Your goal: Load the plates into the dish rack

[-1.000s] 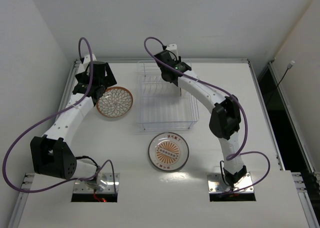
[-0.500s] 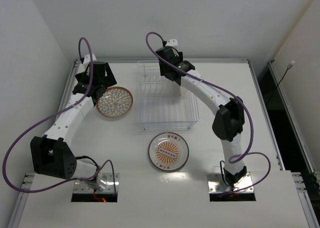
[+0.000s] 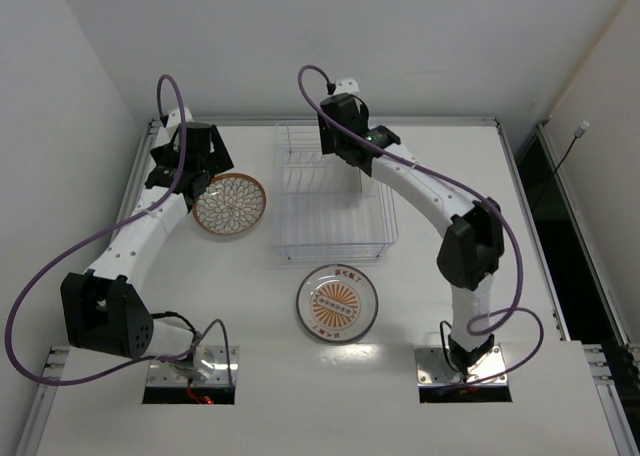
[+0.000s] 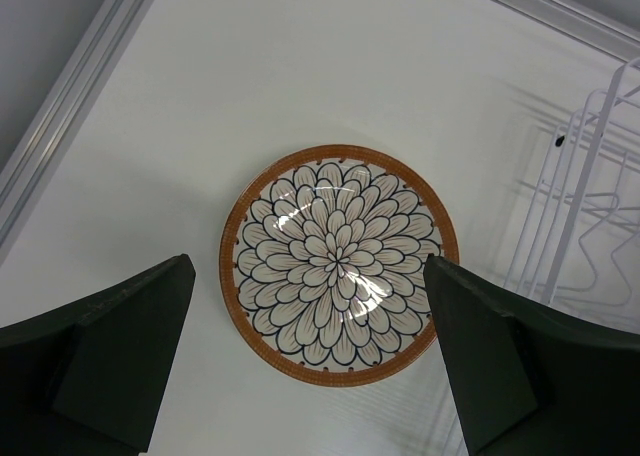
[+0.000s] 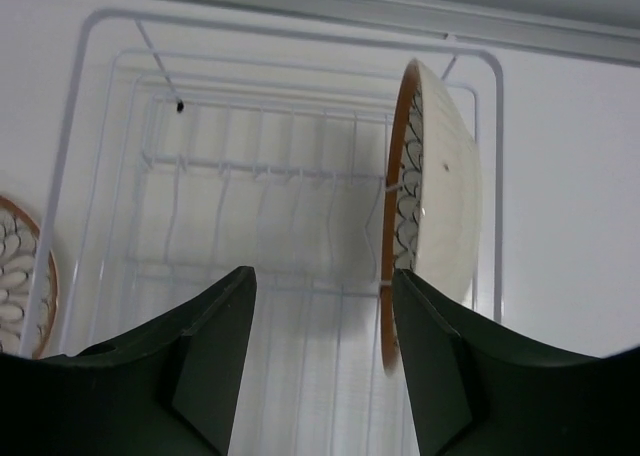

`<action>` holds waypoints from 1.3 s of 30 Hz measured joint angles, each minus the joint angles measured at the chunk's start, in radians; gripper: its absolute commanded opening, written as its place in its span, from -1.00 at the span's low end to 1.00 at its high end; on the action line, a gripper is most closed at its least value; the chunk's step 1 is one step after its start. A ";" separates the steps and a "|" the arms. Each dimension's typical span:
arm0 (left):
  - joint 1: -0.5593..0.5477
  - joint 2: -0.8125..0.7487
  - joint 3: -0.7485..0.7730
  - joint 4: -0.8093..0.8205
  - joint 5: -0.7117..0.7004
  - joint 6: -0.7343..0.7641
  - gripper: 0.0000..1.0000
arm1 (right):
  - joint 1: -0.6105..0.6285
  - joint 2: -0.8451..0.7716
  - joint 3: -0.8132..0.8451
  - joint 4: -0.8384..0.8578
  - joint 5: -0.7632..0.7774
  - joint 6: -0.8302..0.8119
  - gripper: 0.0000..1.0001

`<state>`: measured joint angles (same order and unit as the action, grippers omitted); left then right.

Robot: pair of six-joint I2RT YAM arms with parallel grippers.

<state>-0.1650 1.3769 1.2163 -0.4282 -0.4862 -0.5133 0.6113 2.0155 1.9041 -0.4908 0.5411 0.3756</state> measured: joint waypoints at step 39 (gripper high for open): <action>0.000 0.000 0.000 -0.001 0.006 0.005 1.00 | 0.000 -1.559 -1.823 0.208 -0.579 0.504 -0.05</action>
<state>-0.1650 1.3769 1.2163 -0.4290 -0.4801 -0.5087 0.6113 0.4564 0.0814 -0.2832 -0.0380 0.8799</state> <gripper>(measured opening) 1.000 0.479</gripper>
